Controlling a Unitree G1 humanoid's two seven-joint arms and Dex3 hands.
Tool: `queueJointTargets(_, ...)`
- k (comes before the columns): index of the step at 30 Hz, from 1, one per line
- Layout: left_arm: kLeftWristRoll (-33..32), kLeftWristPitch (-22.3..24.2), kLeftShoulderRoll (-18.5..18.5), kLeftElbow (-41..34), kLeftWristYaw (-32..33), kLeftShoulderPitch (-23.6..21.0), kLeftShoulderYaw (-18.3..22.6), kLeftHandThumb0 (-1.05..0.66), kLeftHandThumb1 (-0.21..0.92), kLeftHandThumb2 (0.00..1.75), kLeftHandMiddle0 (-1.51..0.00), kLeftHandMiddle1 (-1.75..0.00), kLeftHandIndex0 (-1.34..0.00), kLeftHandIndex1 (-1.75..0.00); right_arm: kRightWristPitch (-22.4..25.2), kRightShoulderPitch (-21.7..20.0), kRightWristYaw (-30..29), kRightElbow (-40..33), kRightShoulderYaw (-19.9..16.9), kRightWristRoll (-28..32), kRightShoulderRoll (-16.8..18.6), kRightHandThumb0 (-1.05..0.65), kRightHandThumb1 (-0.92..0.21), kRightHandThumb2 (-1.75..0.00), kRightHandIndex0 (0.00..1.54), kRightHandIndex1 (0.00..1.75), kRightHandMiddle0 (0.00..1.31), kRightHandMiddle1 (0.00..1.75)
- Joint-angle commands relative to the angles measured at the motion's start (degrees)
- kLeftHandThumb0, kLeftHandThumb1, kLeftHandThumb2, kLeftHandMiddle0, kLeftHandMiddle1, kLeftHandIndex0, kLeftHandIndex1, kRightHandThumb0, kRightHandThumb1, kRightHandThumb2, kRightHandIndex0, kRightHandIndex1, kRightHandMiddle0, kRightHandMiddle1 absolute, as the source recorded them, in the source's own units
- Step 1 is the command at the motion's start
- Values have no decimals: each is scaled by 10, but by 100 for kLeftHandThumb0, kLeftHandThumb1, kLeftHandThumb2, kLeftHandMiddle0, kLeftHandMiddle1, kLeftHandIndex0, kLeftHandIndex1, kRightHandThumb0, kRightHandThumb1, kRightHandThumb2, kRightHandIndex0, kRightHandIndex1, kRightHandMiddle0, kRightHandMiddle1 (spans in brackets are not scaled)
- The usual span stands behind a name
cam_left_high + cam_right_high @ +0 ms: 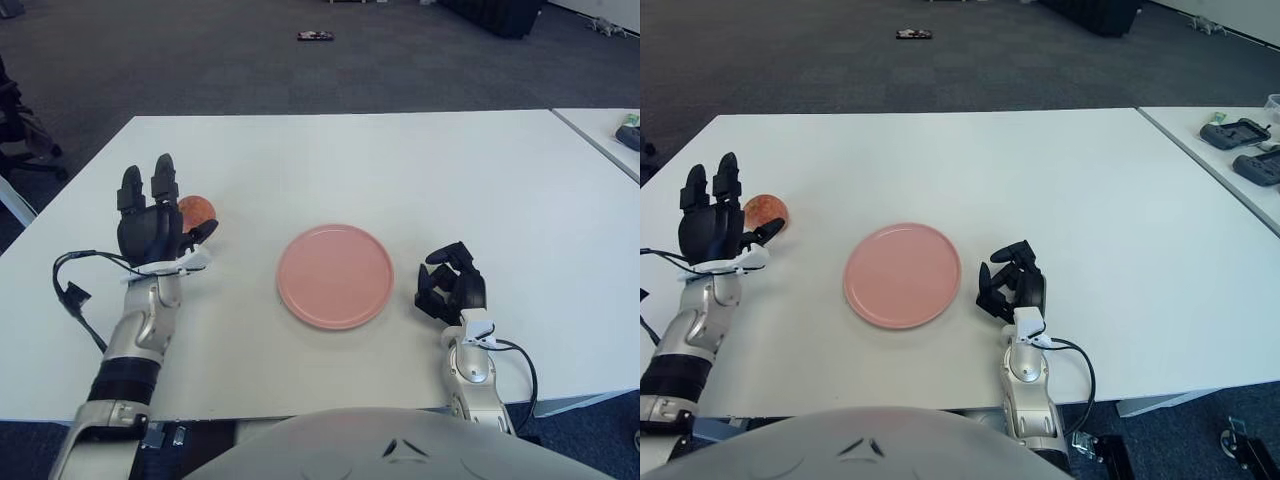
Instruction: Put the apple into the plate.
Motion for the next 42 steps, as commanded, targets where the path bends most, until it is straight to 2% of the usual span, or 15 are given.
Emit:
queueJointTargets(1, -7, 3, 12, 30, -17, -33, -17, -105, 72, 44, 0, 0, 0, 0, 13, 0, -2, 0, 0, -3, 8, -42, -51, -108, 84, 174, 46, 175)
queueJointTargets(6, -22, 8, 16, 48, -35, -47, -26, -105, 75, 44, 0, 0, 0, 0, 13, 0, -3, 0, 1, -3, 8, -42, -51, -109, 85, 175, 46, 175)
queueJointTargets(12, -36, -17, 15, 227, -27, -136, -59, -105, 77, 44, 0, 0, 0, 0, 15, -3, -6, 1, 1, -6, 8, -42, -50, -109, 84, 174, 47, 175)
queueJointTargets(16, -37, -27, 18, 291, -16, -168, -76, -105, 79, 44, 0, 0, 0, 0, 16, -4, -9, 0, 2, -9, 8, -42, -50, -110, 84, 174, 47, 175)
queueJointTargets(19, -37, -41, 13, 388, 4, -212, -97, -105, 82, 45, 0, 0, 0, 0, 16, -4, -11, 1, 2, -10, 8, -42, -50, -110, 84, 174, 47, 175)
queueJointTargets(23, -40, -50, 11, 453, 12, -243, -116, -105, 83, 45, 0, 0, -2, -1, 15, -4, -13, 1, 3, -9, 8, -42, -49, -110, 85, 174, 47, 175)
queueJointTargets(29, -55, -63, 7, 496, 11, -267, -137, -105, 90, 38, 0, 0, 0, -22, 12, -4, -13, 1, 3, -6, 8, -43, -49, -111, 86, 174, 48, 175)
queueJointTargets(42, -84, -74, -5, 579, -27, -311, -169, -103, 92, 43, 0, 0, 0, -36, 0, -1, -8, 4, 2, -3, 4, -43, -49, -111, 88, 175, 48, 175)
